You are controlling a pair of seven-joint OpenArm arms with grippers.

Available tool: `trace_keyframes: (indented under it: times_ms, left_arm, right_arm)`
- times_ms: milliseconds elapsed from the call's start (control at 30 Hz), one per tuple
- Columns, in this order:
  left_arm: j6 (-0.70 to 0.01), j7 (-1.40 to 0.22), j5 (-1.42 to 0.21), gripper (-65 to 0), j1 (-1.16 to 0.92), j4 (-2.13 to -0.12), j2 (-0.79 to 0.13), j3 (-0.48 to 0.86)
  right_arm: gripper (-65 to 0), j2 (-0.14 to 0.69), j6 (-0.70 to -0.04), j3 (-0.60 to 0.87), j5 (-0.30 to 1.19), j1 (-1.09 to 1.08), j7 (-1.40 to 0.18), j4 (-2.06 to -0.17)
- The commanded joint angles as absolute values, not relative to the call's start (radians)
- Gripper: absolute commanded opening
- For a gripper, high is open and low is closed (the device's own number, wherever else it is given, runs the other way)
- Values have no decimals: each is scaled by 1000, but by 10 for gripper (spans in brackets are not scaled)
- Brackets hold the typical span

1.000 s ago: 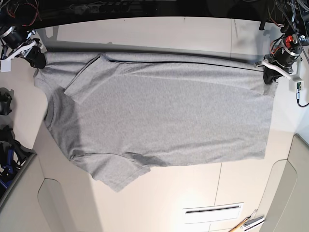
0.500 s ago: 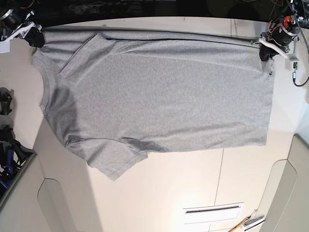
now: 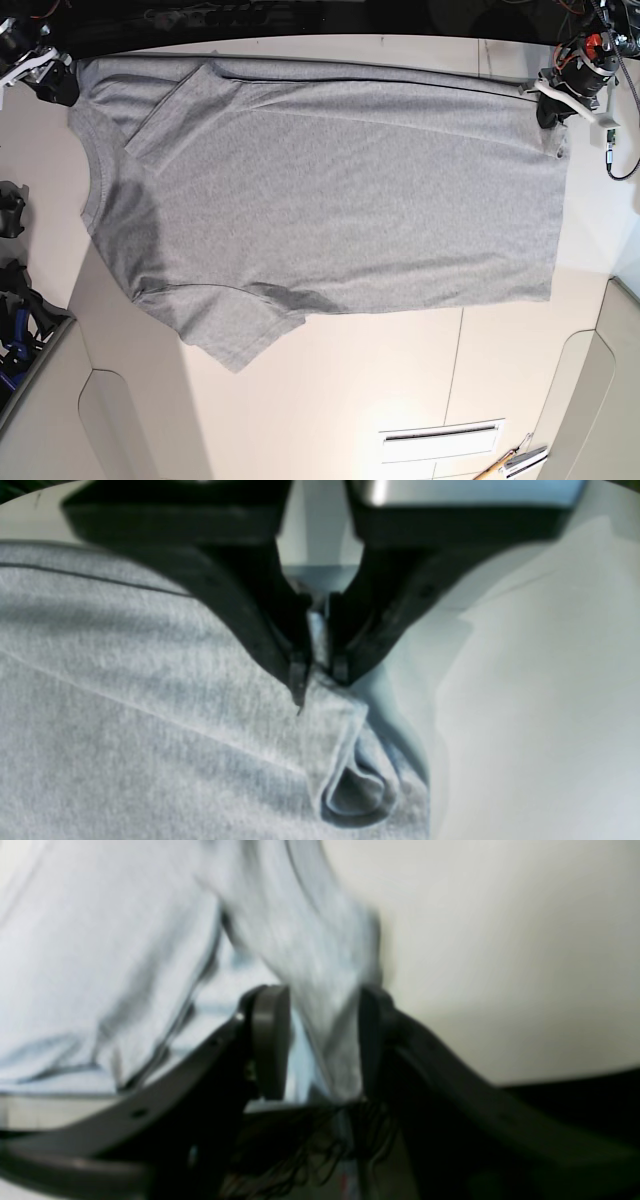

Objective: Fold the T-shirt properly
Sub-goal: 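Regrasp the shirt edge with the right gripper, left gripper holding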

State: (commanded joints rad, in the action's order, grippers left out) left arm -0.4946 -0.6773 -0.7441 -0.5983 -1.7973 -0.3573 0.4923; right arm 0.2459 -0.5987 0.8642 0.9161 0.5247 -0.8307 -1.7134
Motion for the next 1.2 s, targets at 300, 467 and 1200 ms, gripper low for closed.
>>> trace_keyframes:
  times_ms: [300,467,1200]
  left_arm:
    - [-495,-677,-744,-650,-598,-1797,-357,492]
    - [-495,-677,-744,-650,-598,-1797,-357,492]
    - [-495,-677,-740,-650,-596,-1797,-357,492]
  right_arm:
    - [-423,250,-599,680,762,348,-818,-1765]
    - [-423,282,-586,517,597,348,-820,-1765]
    - [-335,385,-580,524,557,505,-753,-1762]
